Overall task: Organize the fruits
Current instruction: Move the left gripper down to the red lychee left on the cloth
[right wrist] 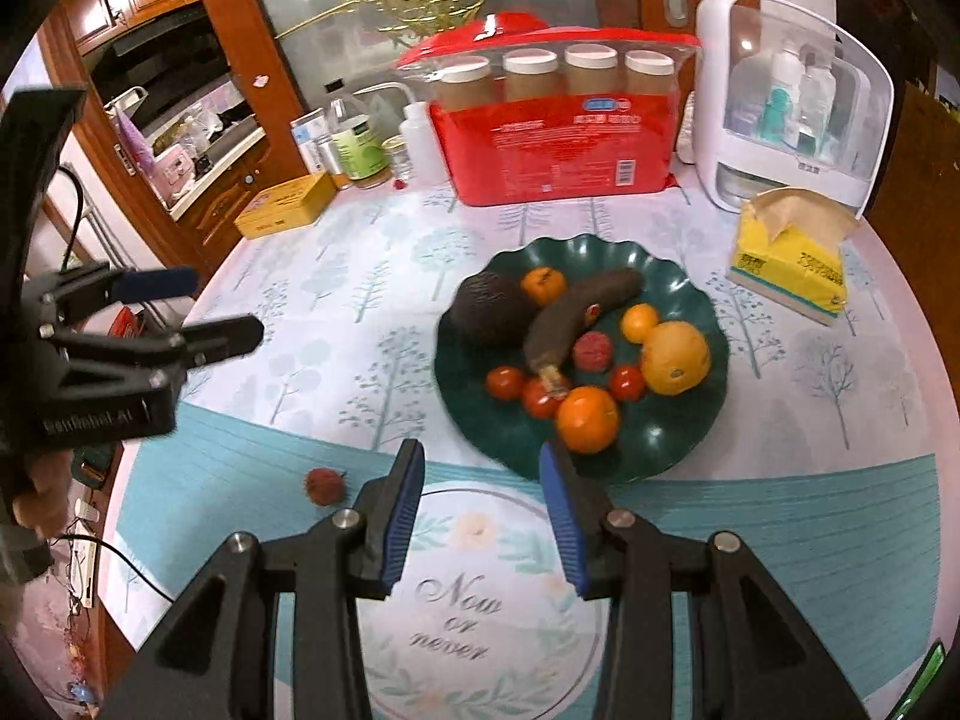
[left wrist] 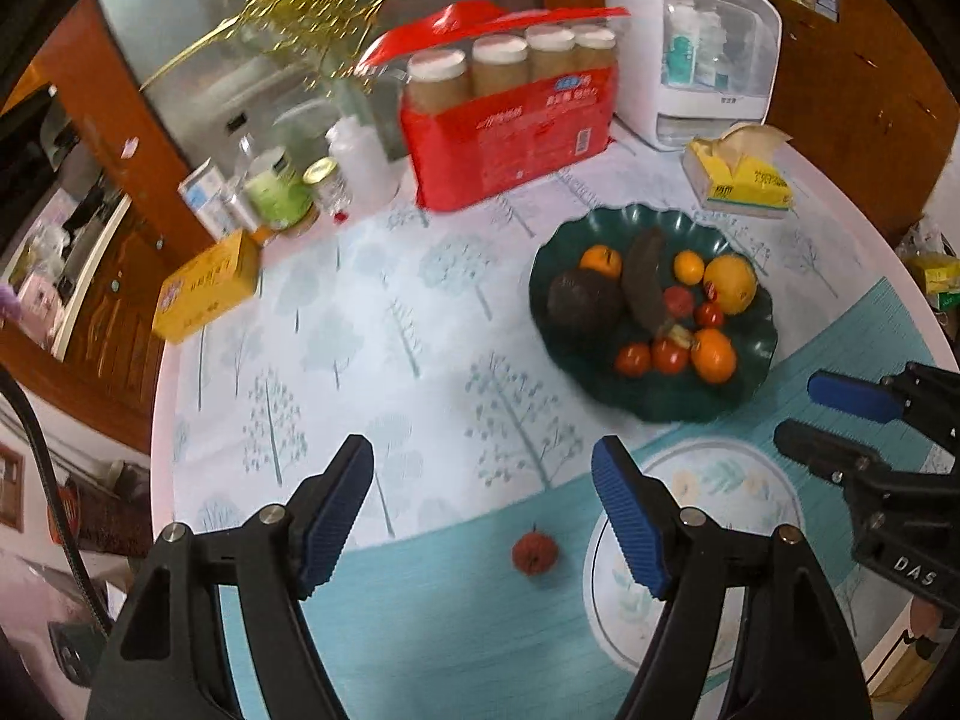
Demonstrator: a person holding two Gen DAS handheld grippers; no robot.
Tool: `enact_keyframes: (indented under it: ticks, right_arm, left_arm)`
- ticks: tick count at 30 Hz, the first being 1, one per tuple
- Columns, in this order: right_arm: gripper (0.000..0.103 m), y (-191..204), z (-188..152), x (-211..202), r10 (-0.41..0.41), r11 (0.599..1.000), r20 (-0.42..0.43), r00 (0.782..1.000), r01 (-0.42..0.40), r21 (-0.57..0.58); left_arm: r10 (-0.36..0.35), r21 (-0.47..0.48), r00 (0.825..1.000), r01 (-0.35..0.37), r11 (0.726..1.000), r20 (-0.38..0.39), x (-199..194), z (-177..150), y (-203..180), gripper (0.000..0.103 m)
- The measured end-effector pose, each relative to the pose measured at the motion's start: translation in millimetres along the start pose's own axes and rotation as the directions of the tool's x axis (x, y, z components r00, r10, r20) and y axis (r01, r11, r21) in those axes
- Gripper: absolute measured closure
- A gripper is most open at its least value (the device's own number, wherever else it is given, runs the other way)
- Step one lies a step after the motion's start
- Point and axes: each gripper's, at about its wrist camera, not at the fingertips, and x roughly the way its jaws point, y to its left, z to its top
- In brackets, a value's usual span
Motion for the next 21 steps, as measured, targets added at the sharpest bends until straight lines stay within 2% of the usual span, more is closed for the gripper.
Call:
enact_keyframes:
  ticks: [6, 13, 21]
  right_arm:
    - [0.062, 10, -18, 12, 0.010, 1.000, 0.005, 1.000, -0.010, 0.021]
    - [0.062, 12, -38, 39, 0.004, 0.999, -0.028, 1.000, -0.002, 0.043]
    - [0.062, 14, -55, 73, -0.005, 0.999, -0.102, 0.995, 0.009, 0.039]
  left_arm:
    - [-0.020, -0.092, 0.999, 0.017, 0.996, -0.040, 25, -41, 5, 0.029]
    - [-0.090, -0.222, 0.989, 0.062, 0.973, -0.117, 77, -80, 6, 0.029]
    - [-0.106, -0.241, 0.985, 0.071, 0.968, -0.135, 112, -95, -4, 0.030]
